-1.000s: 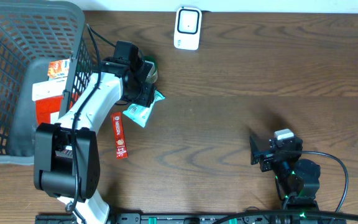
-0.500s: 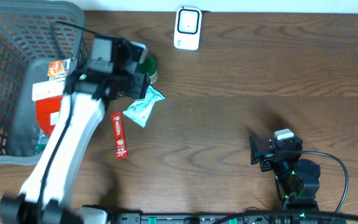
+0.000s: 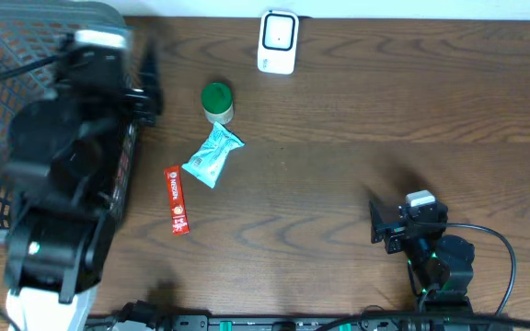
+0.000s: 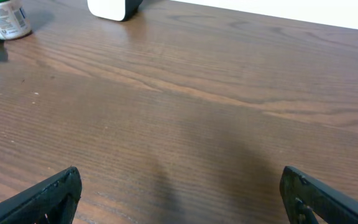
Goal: Scan the item barcode
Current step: 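Open the left gripper and move it back over the basket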
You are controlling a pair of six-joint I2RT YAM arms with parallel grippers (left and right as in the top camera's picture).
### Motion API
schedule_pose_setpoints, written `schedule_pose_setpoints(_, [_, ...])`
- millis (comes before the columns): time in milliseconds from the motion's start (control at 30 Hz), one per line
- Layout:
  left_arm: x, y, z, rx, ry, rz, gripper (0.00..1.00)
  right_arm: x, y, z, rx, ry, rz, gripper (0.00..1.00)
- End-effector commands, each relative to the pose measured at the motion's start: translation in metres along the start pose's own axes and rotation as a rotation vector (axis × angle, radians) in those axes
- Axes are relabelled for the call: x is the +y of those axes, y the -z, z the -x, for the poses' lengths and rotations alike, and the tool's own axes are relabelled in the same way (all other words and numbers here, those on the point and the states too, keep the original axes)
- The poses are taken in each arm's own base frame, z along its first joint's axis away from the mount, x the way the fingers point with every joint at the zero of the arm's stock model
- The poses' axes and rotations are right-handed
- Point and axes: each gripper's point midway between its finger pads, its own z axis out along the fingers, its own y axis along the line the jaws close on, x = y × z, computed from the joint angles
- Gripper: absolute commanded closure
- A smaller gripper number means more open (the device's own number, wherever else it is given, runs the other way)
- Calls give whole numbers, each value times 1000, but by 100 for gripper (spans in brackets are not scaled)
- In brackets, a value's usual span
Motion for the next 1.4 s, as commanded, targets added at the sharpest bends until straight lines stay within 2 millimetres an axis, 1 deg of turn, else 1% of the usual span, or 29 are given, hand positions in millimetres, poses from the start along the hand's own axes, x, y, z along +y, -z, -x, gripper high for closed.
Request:
schedule_pose_setpoints(0, [63, 4, -8, 46, -53, 309, 34, 1, 0, 0, 0, -12, 5, 1])
schedule_pose_setpoints(133, [111, -1, -39, 150, -61, 443, 33, 1, 0, -1, 1, -13, 5, 1])
schedule_pose_setpoints(267, [160, -5, -74, 234, -4, 567, 30, 2, 0, -2, 7, -14, 5, 1])
schedule_pose_setpoints(367, [181, -13, -103, 297, 37, 564, 30, 2, 0, -2, 8, -14, 5, 1])
schedule_pose_setpoints(467, [187, -29, -136, 369, 73, 475, 29, 2, 0, -3, 10, -14, 5, 1])
schedule_pose_setpoints(533, [193, -38, -164, 430, 100, 445, 29, 2, 0, -3, 12, -14, 5, 1])
schedule_pose_setpoints(567, [198, -43, -185, 477, 114, 446, 28, 2, 0, -4, 15, -15, 6, 1])
schedule_pose_setpoints(633, [203, -50, -215, 546, 133, 445, 28, 2, 0, -5, 18, -16, 6, 1])
schedule_pose_setpoints(767, [205, -62, -261, 643, 158, 429, 27, 2, 0, -6, 22, -16, 6, 1])
schedule_pose_setpoints(933, [203, -71, -313, 751, 185, 409, 27, 2, 0, -6, 23, -16, 6, 1])
schedule_pose_setpoints(1033, [201, -74, -340, 806, 201, 395, 27, 2, 0, -6, 23, -16, 6, 1])
schedule_pose_setpoints(1133, [196, -77, -363, 845, 220, 366, 27, 0, 0, -6, 23, -16, -2, 1])
schedule_pose_setpoints(1233, [194, -81, -377, 858, 229, 355, 27, -3, 0, -7, 30, -16, -24, 1])
schedule_pose_setpoints(1367, [193, -88, -388, 856, 238, 339, 27, -4, 0, -8, 33, -17, -31, 1])
